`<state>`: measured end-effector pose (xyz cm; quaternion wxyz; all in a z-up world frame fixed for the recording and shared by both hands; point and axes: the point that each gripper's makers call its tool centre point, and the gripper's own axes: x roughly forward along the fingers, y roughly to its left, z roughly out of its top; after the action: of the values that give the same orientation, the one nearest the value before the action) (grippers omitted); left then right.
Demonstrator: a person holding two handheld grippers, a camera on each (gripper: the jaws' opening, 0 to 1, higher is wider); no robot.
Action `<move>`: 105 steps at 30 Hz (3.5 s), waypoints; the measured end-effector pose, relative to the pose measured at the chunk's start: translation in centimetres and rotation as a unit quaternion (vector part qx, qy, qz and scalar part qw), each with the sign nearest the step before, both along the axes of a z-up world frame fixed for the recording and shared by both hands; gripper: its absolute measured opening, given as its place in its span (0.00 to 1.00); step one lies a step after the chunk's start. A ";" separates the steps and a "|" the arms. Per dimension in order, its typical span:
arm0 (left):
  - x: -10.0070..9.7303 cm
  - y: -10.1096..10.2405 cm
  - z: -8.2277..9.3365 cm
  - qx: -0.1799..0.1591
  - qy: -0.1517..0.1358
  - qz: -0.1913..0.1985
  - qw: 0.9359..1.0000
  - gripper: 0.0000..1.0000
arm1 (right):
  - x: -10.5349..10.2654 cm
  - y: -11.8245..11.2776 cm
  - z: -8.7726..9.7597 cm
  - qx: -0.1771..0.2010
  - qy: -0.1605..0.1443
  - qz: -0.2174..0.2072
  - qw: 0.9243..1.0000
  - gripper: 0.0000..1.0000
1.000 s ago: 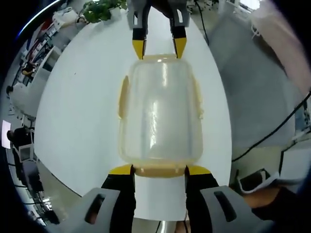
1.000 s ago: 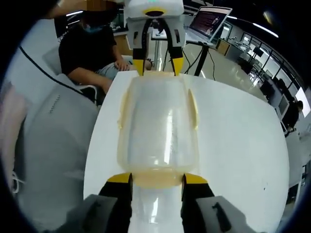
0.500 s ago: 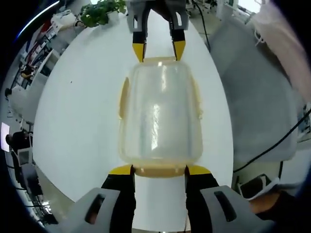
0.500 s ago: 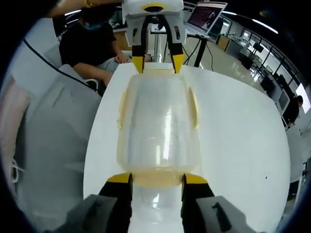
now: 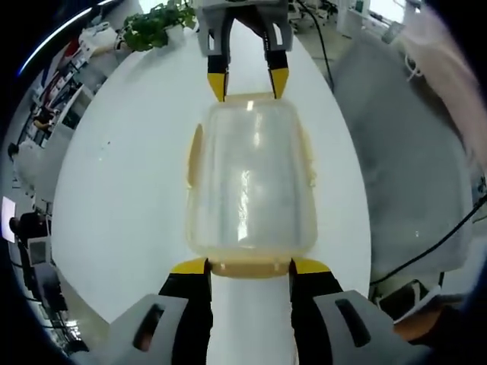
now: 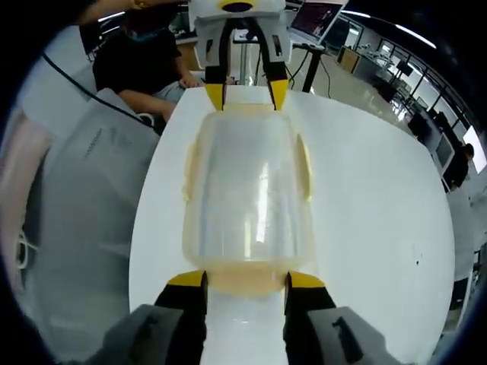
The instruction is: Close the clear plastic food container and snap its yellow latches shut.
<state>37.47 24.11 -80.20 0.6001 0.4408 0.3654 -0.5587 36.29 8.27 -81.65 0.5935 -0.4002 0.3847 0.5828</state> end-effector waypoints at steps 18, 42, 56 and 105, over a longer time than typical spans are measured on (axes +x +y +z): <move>0.1 -2.9 -0.8 -0.015 0.010 0.013 1.000 0.37 | 0.6 -2.9 -0.4 -0.014 0.007 0.010 1.000 0.37; 0.2 -5.0 -1.5 -0.031 0.024 0.029 0.999 0.37 | 1.2 -5.2 -1.1 -0.044 0.016 0.032 0.998 0.37; 0.3 -4.8 -2.1 -0.036 0.031 0.034 0.998 0.37 | 1.4 -5.0 -1.0 -0.043 0.024 0.033 0.998 0.37; 1.0 -3.7 0.0 -0.200 0.129 0.369 0.899 0.40 | 2.1 -6.2 1.4 0.149 0.101 -0.324 0.929 0.40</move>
<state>38.50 20.41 -80.22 0.7864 0.0695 0.4565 -0.4103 38.41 2.03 -80.29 0.7606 -0.1002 0.4602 0.4469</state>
